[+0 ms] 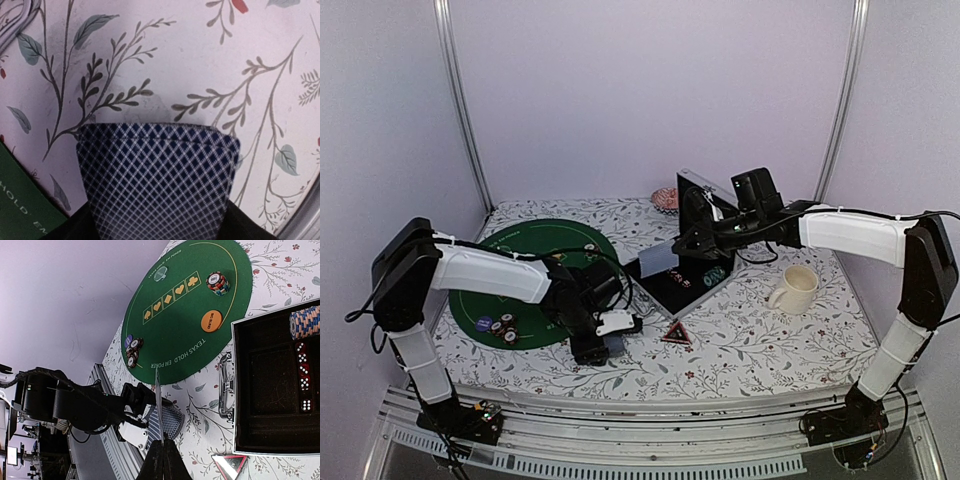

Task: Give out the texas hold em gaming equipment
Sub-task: Place the face-down deck piles at the center of the board, then pass from the right arm to the left

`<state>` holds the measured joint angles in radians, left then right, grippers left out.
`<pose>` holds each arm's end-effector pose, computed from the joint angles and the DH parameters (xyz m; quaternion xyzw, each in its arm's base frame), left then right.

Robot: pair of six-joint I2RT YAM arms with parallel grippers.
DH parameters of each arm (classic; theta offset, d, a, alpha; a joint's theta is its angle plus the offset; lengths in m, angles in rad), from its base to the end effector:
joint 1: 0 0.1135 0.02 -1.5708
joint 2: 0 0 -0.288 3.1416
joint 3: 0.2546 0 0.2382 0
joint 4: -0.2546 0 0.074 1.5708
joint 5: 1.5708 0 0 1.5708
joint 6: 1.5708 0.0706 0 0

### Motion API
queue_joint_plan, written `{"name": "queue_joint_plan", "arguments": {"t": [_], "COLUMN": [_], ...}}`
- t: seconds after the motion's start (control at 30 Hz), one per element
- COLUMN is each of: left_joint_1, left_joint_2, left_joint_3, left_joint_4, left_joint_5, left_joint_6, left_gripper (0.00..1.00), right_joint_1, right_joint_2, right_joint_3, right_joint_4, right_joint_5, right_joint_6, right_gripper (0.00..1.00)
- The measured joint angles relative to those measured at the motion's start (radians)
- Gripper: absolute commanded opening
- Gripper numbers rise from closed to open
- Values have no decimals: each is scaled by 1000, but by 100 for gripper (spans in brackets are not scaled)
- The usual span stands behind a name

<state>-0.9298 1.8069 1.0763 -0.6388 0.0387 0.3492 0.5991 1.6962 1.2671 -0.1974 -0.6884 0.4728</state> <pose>0.1940 -0.2645 0.1427 0.5952 0.7970 -0.0472 0.0908 0.3007 0.2596 0.2825 -0.2061 0.8270 0.4770 0.2146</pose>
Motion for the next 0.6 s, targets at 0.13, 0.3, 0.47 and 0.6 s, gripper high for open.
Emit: {"name": "queue_joint_plan", "arguments": {"t": [0.13, 0.3, 0.47, 0.6], "left_joint_1": [-2, -3, -3, -3], "left_joint_2": [-5, -43, -138, -247], "left_joint_3": [-4, -14, -14, -6], "left_joint_4": [9, 1, -8, -6], "left_joint_5": [-2, -17, 3, 54], "left_joint_6": [0, -2, -1, -1], "left_gripper": [95, 98, 98, 98], "right_joint_1": [0, 0, 0, 0], "right_joint_2": [0, 0, -8, -32], "right_joint_3": [0, 0, 0, 0], "right_joint_4": [-6, -8, -21, -24], "right_joint_5": [0, 0, 1, 1], "right_joint_6": [-1, -5, -18, -34], "right_gripper": [2, 2, 2, 2]}}
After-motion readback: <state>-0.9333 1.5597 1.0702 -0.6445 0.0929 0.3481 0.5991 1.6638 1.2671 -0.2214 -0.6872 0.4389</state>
